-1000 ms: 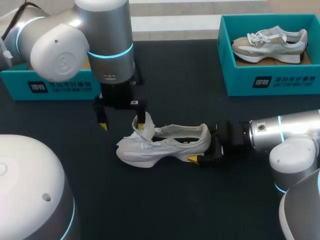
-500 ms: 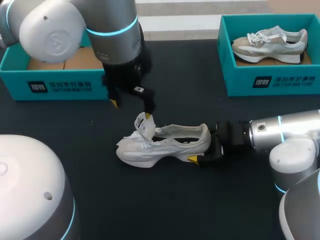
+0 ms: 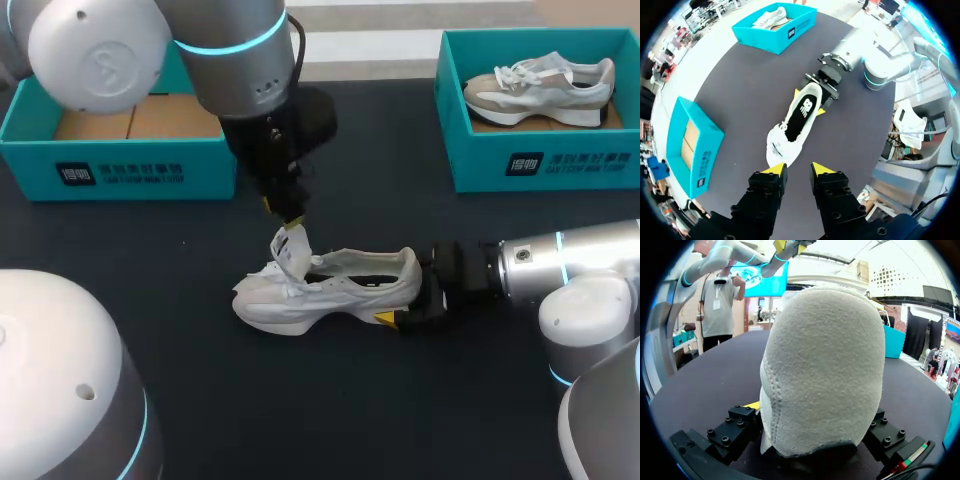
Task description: Take the shoe out of the shoebox, open the shoe tongue, remove and reinsert the insole, then place the shoe into the shoebox
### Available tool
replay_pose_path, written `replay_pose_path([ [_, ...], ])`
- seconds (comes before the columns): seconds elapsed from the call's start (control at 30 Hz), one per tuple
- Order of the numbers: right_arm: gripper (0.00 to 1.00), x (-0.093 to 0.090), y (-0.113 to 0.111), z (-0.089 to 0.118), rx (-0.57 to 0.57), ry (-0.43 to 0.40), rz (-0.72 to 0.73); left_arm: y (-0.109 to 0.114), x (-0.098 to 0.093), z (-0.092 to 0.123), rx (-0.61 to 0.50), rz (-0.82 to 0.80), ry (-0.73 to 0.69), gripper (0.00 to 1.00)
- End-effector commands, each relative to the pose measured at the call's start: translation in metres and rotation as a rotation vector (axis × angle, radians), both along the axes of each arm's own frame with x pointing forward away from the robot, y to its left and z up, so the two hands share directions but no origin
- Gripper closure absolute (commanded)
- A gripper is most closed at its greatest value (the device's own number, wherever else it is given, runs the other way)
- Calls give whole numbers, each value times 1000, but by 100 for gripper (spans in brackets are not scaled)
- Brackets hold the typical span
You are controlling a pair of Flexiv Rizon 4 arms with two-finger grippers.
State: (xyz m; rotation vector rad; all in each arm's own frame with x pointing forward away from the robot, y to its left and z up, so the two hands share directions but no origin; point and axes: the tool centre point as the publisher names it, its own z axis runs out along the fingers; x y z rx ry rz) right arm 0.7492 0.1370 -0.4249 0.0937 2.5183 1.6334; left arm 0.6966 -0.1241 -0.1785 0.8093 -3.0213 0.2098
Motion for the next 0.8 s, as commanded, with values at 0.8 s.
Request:
replay_pose_path([
  [0.8, 100, 1, 2, -3, -4, 0, -1, -15, 8, -7, -93, -997, 5, 100],
])
